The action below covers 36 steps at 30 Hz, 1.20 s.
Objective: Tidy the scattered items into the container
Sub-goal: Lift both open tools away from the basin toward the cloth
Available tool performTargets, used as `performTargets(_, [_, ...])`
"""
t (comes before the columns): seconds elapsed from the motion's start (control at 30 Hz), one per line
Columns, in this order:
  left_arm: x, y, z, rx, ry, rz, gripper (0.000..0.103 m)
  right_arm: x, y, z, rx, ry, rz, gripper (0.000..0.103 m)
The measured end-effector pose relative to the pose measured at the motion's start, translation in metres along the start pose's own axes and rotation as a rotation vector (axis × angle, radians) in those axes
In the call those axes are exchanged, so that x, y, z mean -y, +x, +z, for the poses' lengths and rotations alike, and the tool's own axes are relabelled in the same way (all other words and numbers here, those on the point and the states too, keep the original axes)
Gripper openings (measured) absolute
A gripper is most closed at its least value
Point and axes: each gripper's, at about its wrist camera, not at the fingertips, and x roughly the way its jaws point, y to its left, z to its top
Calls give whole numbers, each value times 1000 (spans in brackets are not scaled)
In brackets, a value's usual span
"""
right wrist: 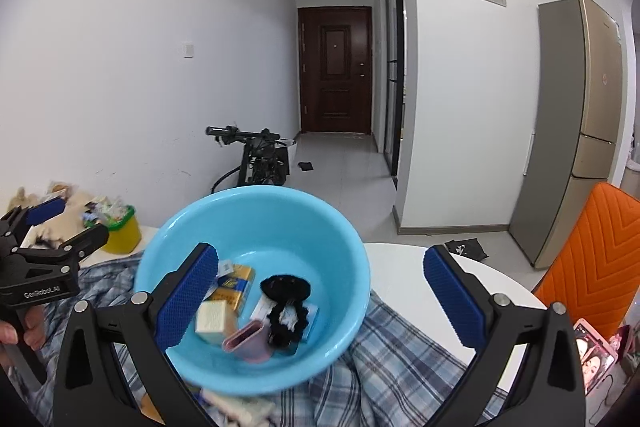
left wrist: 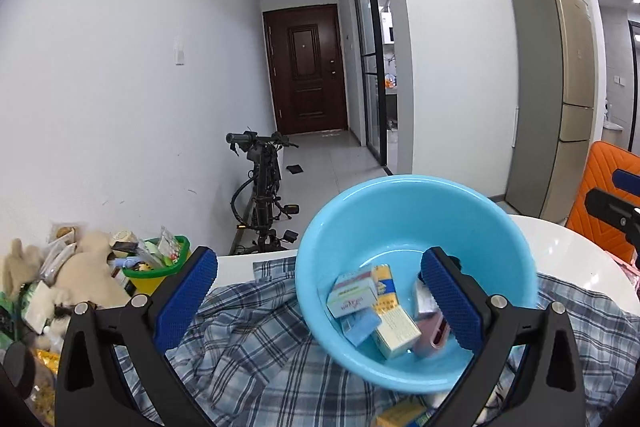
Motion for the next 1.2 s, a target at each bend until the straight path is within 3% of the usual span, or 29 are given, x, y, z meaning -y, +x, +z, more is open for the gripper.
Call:
performTargets(0.23, [-3, -54, -4, -9, -60, -86, 103, -13, -46, -13, 21, -34, 31, 102])
performTargets(0.37, [-8, -83, -3, 20, -39, -35, 103, -15, -62, -20, 6, -61, 15, 102])
performTargets(0.43, [-8, -96, -3, 26, -24, -19, 103, -16, -71, -25, 22, -49, 26, 102])
performTargets(0.6, [-12, -121, -14, 17, -44, -64, 103, -10, -92, -28, 50, -8, 42, 102])
performTargets(0.7, [-12, -138, -22, 0, -52, -114, 103, -2, -100, -28, 15, 59, 34, 102])
performTargets(0.77, [-11, -152, -24, 34, -51, -123, 103, 4, -106, -29, 7, 107, 86, 102])
performTargets(1.2, [-7, -175, -38, 100, -34, -144, 103, -5, -134, -38, 75, 67, 75, 102])
